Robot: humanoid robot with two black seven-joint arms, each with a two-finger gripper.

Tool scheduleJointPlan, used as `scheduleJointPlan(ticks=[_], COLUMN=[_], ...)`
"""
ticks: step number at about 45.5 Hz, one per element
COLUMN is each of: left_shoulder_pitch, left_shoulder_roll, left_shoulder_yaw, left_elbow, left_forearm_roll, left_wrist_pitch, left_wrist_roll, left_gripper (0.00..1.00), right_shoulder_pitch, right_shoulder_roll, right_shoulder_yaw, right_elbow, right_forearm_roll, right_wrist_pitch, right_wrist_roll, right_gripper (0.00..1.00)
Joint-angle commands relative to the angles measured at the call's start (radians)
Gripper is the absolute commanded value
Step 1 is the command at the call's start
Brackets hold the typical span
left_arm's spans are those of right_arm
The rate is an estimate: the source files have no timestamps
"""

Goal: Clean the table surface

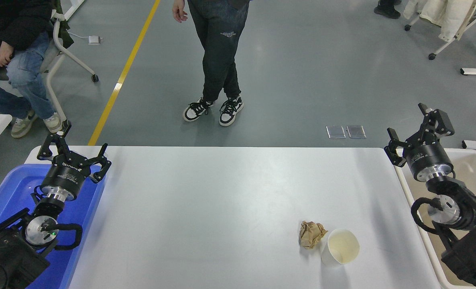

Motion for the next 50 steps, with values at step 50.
scheduleJointPlan(ticks=[50], left_shoulder_pitch=[0.000], left_shoulder_roll=[-0.001], left_shoulder_yaw=[0.000], left_elbow=[0.000], left_forearm_roll=[0.000], left_wrist_pitch=[-0.001], left_wrist_roll=[0.000], left_gripper=[1.00], right_shoulder_pitch=[0.022], right_shoulder_roll=[-0.032], right_shoulder_yaw=[-0.057], right_elbow=[-0.038], right_forearm_roll=[0.184], right_wrist_pitch=[-0.002], right_wrist_roll=[-0.003], right_gripper=[1.00])
